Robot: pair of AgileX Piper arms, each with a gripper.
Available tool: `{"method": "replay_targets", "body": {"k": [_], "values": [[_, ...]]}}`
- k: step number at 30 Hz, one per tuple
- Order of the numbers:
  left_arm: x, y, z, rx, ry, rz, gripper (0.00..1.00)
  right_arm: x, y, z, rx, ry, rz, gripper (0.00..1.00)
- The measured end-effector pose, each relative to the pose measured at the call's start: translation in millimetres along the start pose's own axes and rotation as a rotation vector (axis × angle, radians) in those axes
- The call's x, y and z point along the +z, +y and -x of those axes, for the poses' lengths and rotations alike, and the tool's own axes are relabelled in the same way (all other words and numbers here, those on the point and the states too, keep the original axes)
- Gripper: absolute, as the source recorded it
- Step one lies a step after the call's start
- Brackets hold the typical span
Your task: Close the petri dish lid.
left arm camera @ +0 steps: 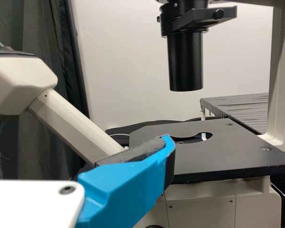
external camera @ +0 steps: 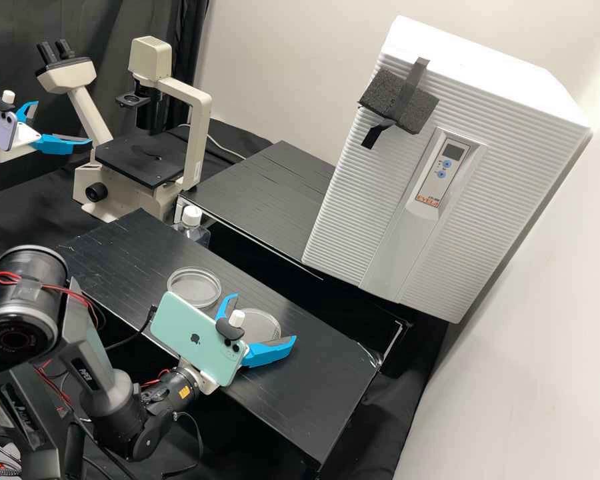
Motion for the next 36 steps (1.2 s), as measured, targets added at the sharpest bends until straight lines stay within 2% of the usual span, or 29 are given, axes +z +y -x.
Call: {"method": "replay_targets", "body": {"k": [8, 11, 13, 22, 28, 31, 34, 36], "values": [[0.0, 0.0, 0.0, 0.000, 0.000, 0.000, 1.00, -0.9, 0.4, -0.2, 0.005, 0.002, -0.001, 0.00], [0.0, 0.0, 0.0, 0.000, 0.000, 0.000, 1.00, -6.9, 4.4, 2.1, 0.035, 0.020, -0.009, 0.00], [0.0, 0.0, 0.0, 0.000, 0.000, 0.000, 1.00, -11.5, 5.4, 3.4, 0.039, 0.030, -0.026, 0.00], [0.0, 0.0, 0.0, 0.000, 0.000, 0.000, 1.00, -45.4, 12.3, 13.2, 0.109, 0.178, -0.031, 0.00], [0.0, 0.0, 0.0, 0.000, 0.000, 0.000, 1.00, -65.1, 13.2, 22.7, 0.122, 0.281, -0.034, 0.00], [0.0, 0.0, 0.0, 0.000, 0.000, 0.000, 1.00, -75.8, 8.9, 26.9, 0.094, 0.341, -0.001, 0.00], [0.0, 0.0, 0.0, 0.000, 0.000, 0.000, 1.00, -86.9, -2.5, 28.2, 0.010, 0.391, 0.001, 0.00], [0.0, 0.0, 0.0, 0.000, 0.000, 0.000, 1.00, -91.1, -9.9, 27.2, -0.039, 0.396, 0.004, 0.00]]}}
